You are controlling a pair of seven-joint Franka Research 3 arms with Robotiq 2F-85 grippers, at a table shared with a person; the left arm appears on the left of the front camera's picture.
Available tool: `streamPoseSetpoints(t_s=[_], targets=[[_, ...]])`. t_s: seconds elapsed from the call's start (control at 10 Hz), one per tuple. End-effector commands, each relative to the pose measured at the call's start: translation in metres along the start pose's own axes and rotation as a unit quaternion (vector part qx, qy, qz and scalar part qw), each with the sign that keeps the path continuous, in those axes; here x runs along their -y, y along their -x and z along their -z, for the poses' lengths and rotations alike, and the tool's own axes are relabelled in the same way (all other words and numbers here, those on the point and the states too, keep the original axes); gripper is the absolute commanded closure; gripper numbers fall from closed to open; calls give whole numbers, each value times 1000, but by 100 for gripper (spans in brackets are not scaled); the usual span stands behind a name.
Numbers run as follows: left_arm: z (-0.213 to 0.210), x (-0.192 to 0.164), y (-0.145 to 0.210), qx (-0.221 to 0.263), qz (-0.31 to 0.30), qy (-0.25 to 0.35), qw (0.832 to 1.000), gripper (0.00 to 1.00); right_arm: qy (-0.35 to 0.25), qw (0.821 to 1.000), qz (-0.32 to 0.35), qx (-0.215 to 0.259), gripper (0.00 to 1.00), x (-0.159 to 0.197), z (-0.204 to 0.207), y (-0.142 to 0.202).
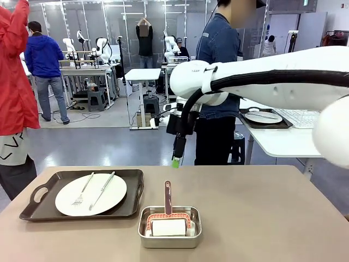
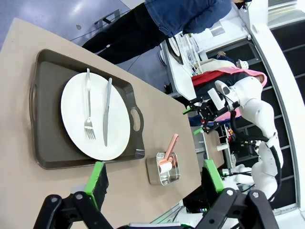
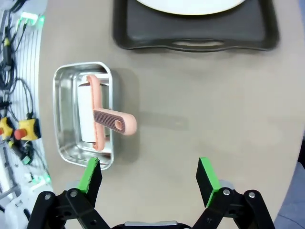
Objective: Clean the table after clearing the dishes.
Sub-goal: When the left (or right) Handle tray is removed, use the left hand (or right hand) to clean the left (or right) side of the table with the Lint Roller.
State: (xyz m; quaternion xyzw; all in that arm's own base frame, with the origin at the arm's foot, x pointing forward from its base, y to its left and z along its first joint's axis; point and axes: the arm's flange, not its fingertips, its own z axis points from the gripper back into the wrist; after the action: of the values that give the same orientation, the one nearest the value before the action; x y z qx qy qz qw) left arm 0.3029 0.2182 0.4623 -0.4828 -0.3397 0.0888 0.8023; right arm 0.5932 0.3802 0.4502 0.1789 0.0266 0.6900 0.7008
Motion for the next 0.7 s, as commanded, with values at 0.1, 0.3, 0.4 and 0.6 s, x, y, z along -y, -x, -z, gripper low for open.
streamPoseSetpoints(t_s=[0.1, 0.3, 0.4, 0.6], targets=[[-2, 0, -1, 4, 7, 9, 1000, 0, -28, 999, -1, -30, 0, 5, 0, -26], [-2, 0, -1, 4, 7, 9, 1000, 0, -45, 998, 5, -47, 0, 8, 16, -33], [-2, 0, -1, 4, 7, 9, 1000, 0, -53, 997, 4, -52, 0, 8, 24, -37], [-2, 0, -1, 4, 7, 9, 1000, 0, -71, 995, -3, -70, 0, 11, 38, -46]])
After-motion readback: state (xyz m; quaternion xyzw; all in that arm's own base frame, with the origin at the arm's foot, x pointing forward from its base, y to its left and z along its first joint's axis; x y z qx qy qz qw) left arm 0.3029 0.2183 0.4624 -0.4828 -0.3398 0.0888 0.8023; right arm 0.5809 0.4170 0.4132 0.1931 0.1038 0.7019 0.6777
